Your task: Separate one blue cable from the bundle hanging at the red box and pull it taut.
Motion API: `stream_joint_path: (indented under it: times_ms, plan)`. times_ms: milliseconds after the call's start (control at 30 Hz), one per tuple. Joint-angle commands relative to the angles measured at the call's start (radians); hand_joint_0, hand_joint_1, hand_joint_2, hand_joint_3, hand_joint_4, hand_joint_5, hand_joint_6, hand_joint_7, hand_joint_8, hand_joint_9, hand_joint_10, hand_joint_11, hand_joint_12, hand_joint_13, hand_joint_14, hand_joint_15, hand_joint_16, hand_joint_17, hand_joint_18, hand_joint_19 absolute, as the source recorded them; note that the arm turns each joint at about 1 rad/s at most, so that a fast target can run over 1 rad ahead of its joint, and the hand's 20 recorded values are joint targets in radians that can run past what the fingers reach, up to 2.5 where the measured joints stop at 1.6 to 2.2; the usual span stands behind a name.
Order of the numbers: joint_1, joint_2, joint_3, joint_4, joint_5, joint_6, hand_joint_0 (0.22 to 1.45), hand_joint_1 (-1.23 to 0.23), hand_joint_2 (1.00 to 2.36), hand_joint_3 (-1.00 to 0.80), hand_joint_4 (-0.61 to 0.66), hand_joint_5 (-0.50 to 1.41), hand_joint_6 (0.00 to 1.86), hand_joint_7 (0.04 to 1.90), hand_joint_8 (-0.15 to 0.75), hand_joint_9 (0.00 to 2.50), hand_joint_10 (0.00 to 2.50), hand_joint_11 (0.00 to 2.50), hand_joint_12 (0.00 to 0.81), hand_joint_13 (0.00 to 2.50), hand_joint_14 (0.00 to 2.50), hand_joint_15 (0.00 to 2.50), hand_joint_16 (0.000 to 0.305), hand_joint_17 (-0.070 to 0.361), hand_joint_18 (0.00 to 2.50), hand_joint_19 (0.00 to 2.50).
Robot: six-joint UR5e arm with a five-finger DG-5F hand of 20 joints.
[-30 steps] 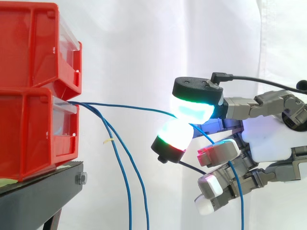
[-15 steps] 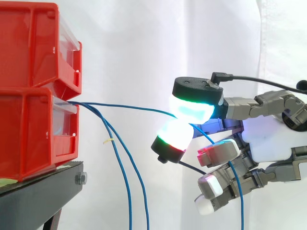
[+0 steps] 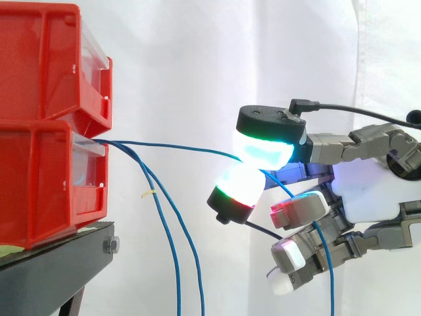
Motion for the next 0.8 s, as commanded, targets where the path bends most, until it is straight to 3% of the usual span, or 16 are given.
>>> stream_joint_path:
  times_ms: [0, 767]
  plan:
    - [0.0, 0.0, 0.0, 0.0, 0.0, 0.0, 0.65, -0.75, 1.03, -0.13, -0.17, -0.16, 0.95, 1.14, 0.186, 1.28, 0.02, 1.43, 0.329, 1.02, 0.03, 0.84, 0.049, 0.111, 0.57, 0.56]
    - [0.0, 0.0, 0.0, -0.001, -0.001, 0.0, 0.65, -0.75, 1.03, -0.13, -0.17, -0.16, 0.95, 1.14, 0.179, 1.28, 0.02, 1.43, 0.329, 1.02, 0.03, 0.83, 0.049, 0.11, 0.57, 0.55]
